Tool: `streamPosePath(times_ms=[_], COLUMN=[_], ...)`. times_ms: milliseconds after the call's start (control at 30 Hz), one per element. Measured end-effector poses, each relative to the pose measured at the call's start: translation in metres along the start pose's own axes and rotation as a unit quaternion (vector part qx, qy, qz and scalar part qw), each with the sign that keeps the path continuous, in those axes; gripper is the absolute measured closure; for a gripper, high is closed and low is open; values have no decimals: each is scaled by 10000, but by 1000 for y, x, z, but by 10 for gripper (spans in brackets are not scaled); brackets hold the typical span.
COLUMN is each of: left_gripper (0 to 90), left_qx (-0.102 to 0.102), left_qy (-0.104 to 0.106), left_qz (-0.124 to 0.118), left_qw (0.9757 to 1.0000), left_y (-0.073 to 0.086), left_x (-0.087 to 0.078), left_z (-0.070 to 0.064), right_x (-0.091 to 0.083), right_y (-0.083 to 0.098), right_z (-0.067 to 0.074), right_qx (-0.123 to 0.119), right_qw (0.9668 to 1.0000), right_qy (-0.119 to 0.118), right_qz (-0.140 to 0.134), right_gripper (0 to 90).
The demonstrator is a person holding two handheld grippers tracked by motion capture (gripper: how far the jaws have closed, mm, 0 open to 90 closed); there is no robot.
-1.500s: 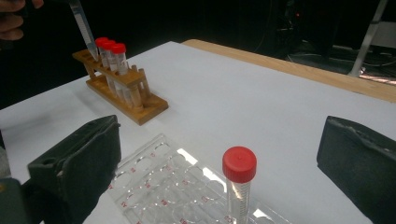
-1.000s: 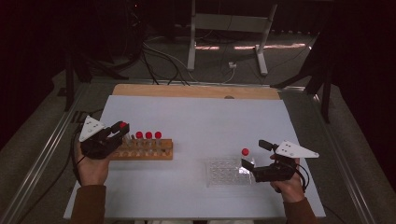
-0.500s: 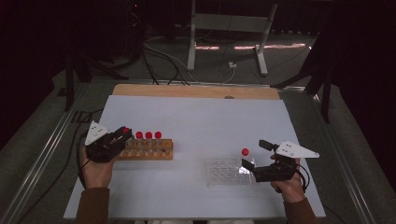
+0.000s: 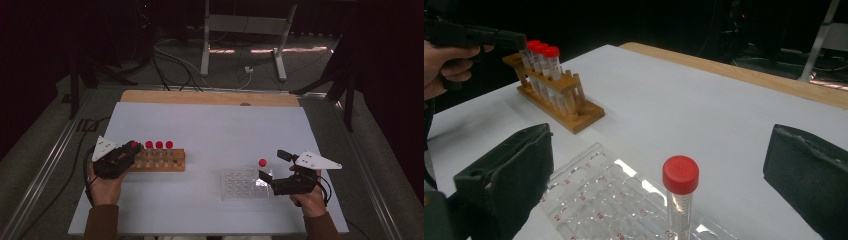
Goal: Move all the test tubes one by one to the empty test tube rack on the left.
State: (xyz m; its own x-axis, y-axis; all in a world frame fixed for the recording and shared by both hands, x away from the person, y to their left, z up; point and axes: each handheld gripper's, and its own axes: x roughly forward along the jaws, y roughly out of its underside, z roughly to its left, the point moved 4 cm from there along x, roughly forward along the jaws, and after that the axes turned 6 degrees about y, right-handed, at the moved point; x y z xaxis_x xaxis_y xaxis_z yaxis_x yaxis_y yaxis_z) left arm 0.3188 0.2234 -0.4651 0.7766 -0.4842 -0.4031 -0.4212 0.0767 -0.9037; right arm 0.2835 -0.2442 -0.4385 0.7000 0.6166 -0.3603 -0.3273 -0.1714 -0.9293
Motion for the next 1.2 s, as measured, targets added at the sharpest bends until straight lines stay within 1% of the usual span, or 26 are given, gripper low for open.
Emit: streamPosePath(times_ms=[133, 300, 400, 500, 633, 733, 800, 867, 900, 1000, 1067, 1100, 1167, 1200], left_gripper=[703, 699, 698, 698, 668, 617, 564, 508, 466, 373, 293, 261, 194, 167], left_qx=[3, 6, 13, 10, -26, -68, -136, -194, -249, -308, -313, -279, -267, -258], left_qy=[7, -9, -56, -48, -39, -33, 26, 40, 65, 53, -4, -33, -61, -52], left_qz=[25, -2, -46, -64, -38, -40, -106, -149, -161, -223, -263, -284, -322, -330], left_qw=[10000, 10000, 10000, 10000, 10000, 10000, 9998, 9997, 9995, 9993, 9992, 9992, 9991, 9991], left_y=[2, 3, 3, 5, 7, 9, 10, 10, 10, 8, 6, 5, 2, 1], left_x=[2, 2, 1, 1, 2, 2, 1, -1, -1, -5, -7, -9, -11, -13], left_z=[0, 0, 0, 0, 1, 1, 1, 1, 1, 1, -1, -2, -5, -6], right_x=[0, -1, -1, -1, -1, -1, -1, 0, 1, 4, 6, 8, 11, 12], right_y=[0, 0, 0, 0, 0, 1, 3, 4, 6, 11, 15, 17, 21, 23], right_z=[0, 0, -1, -1, -2, -3, -4, -5, -7, -11, -13, -14, -17, -18], right_qx=[-2, 14, 16, 10, 11, 21, 13, 28, 20, 5, 26, 43, 75, 103], right_qw=[10000, 10000, 10000, 10000, 10000, 10000, 10000, 10000, 9999, 9997, 9995, 9995, 9993, 9993], right_qy=[1, 0, 11, 19, 34, 47, 73, 95, 114, 239, 275, 272, 293, 290], right_qz=[-9, -17, -30, -35, -43, -28, -7, 3, 12, 90, 138, 162, 213, 225], right_gripper=[0, 0, 0, 0, 0, 0, 0, 0, 0, 1, 1, 2, 36, 39])
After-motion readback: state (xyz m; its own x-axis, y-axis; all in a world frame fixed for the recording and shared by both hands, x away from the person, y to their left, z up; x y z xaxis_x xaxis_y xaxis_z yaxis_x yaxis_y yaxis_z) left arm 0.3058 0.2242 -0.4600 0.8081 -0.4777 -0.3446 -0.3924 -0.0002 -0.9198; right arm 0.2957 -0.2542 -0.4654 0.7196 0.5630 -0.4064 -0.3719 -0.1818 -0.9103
